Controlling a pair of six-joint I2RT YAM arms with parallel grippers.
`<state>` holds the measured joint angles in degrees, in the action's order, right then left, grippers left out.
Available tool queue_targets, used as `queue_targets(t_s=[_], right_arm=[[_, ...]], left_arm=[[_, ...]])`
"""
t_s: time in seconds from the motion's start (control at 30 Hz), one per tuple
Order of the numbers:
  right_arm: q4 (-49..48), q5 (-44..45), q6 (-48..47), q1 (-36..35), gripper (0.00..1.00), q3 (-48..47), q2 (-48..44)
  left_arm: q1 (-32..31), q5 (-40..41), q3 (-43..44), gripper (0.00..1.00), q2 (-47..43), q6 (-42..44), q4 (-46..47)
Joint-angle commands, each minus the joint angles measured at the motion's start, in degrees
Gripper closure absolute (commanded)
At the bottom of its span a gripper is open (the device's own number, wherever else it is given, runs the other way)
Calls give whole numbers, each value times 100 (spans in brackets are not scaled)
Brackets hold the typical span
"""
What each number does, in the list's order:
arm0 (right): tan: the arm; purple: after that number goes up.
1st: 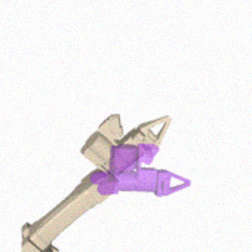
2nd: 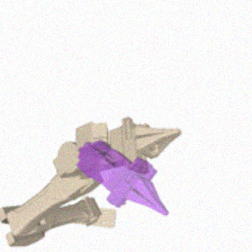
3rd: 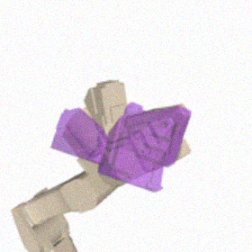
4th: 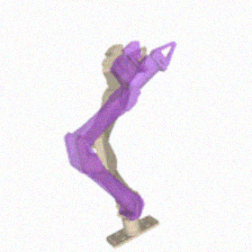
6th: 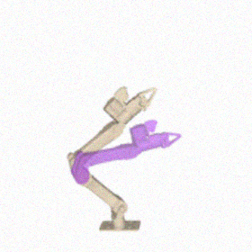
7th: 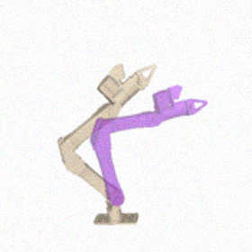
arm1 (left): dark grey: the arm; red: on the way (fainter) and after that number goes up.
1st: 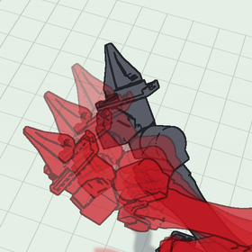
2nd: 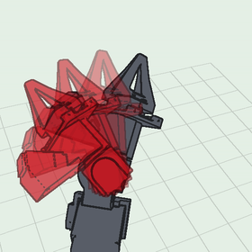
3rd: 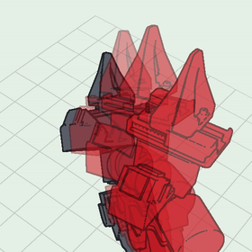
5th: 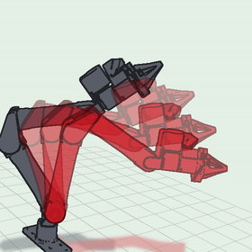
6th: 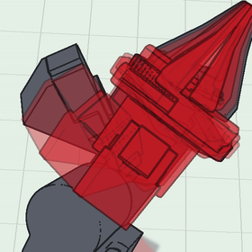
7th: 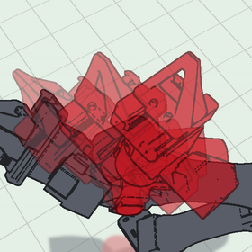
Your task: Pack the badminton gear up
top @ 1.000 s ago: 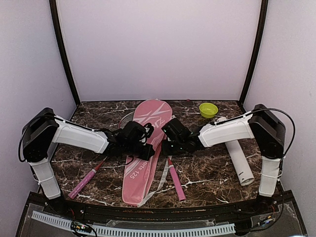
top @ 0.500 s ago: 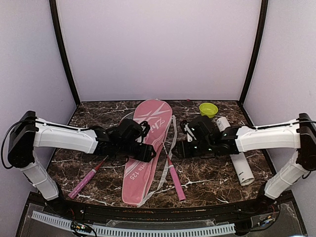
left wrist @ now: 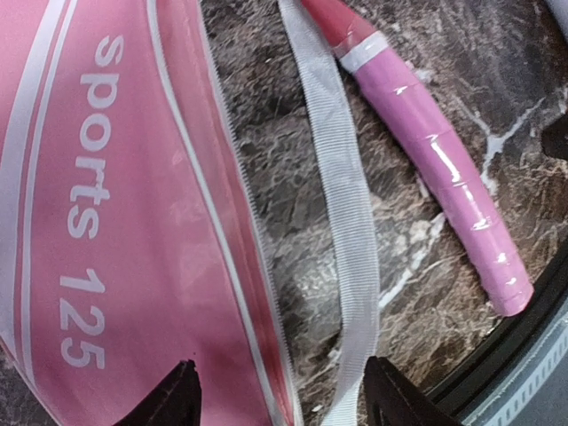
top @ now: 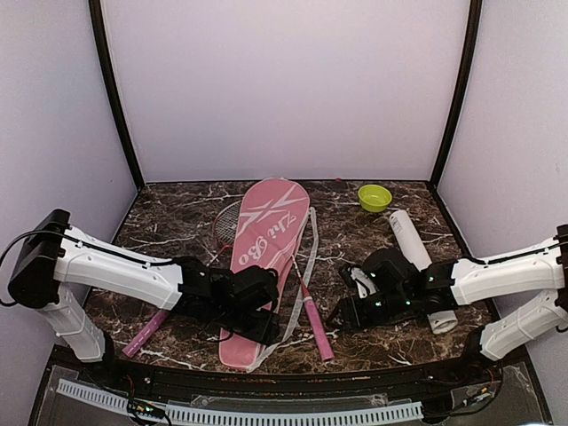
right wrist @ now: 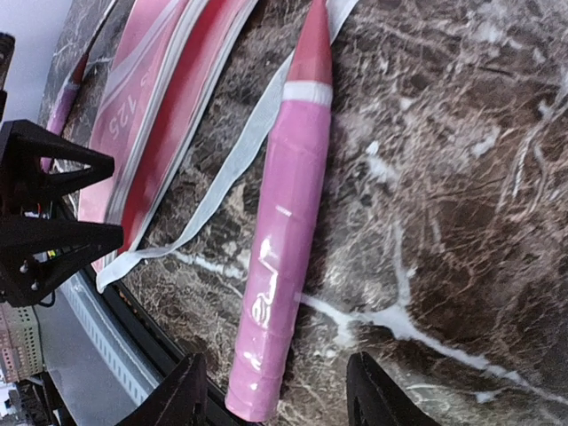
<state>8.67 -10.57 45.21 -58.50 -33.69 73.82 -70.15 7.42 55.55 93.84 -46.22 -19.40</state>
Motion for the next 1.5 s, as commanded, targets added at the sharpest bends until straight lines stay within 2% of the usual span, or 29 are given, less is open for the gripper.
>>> queue_targets(t_s=[0.0,0.13,0.33,0.53,0.73,0.83,0.97,1.17,1.3,1.47], right_arm=[[-405,-189,375,-333,47,18,170],[-556,-173,514,-487,50,35,422],[-791,-227,610,-575,52,-37,749],[-905,-334,684,-610,54,-101,1110],[-952,-391,741,-610,57,-132,1327],[-946,-308,835,-610,65,-142,1371],[-933,-228,994,-609,75,-183,1351],[-1053,-330,1300,-610,88,-287,1132],[-1036,-307,1359,-597,90,-446,798],[-1160,-417,1345,-555,90,-604,880]], left_arm=[[-150,500,308,35,200,-302,-811],[-174,545,251,37,283,-408,-822],[-174,675,188,50,293,-431,-823],[-170,675,261,59,459,-288,-851],[-174,729,325,78,516,-271,-985],[-174,726,272,90,451,-274,-868],[-174,699,164,97,262,-221,-464],[-170,389,31,100,131,-51,497],[-174,330,49,100,207,-11,700],[-174,265,55,100,293,-18,876]])
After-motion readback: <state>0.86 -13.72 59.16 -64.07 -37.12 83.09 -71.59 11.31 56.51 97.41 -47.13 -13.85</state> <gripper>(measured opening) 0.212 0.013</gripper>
